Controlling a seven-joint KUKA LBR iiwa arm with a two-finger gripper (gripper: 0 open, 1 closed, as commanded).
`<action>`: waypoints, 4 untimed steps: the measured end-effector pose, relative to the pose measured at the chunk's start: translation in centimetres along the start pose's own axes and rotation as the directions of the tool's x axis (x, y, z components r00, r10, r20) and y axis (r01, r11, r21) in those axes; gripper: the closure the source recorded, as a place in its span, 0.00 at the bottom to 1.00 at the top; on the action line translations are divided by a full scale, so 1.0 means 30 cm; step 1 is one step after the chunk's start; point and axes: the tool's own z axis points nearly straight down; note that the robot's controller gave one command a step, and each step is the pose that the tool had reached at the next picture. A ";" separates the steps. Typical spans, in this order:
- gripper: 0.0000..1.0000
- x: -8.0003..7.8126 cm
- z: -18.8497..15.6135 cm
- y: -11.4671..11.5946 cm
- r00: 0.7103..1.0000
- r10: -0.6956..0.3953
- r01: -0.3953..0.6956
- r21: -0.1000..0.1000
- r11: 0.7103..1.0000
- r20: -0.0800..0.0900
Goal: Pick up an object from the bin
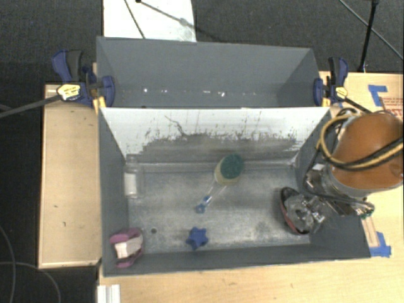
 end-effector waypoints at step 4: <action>1.00 -0.006 -0.356 -0.086 0.985 -0.175 0.175 0.007 0.985 0.003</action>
Offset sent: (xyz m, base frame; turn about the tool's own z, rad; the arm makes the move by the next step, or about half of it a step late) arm 0.0000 0.0000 0.0000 0.0000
